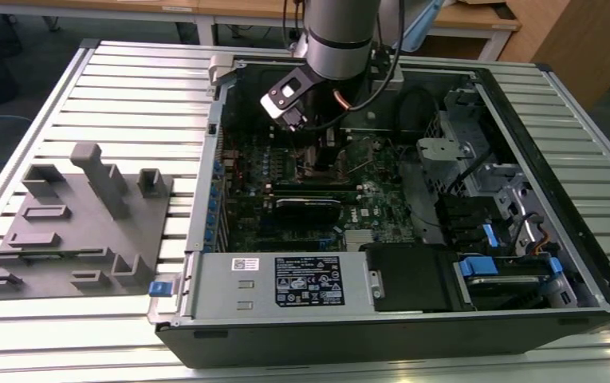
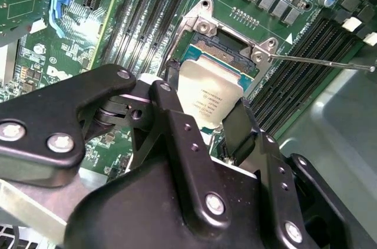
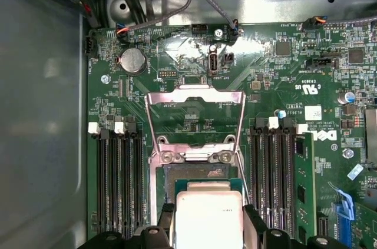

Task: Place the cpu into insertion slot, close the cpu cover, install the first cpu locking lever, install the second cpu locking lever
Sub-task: 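Place the cpu into insertion slot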

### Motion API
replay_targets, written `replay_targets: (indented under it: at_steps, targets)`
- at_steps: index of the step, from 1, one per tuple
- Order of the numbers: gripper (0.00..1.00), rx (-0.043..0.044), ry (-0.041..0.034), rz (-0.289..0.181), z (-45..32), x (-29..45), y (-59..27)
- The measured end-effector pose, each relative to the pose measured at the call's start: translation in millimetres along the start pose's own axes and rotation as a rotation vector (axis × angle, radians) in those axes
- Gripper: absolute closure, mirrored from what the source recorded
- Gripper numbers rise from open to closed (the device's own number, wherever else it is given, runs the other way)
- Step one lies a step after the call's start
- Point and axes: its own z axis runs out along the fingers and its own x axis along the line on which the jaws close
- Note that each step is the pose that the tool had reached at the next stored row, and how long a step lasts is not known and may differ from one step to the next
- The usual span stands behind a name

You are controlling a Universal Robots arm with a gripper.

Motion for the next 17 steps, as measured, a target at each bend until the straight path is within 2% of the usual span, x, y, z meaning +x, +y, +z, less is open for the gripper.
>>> replay_targets:
  at_steps: [2,7,10,17]
  targets:
    - [0.46,-0.0044,0.0051,0.000,0.9,-0.1,-0.6]
    - [0.46,-0.0243,0.0175,-0.007,3.9,-0.1,-3.2]
    - [0.46,-0.0319,0.0177,-0.009,6.5,-0.3,-6.1]
    - [0.46,-0.0367,0.0179,-0.011,15.1,0.7,-7.5]
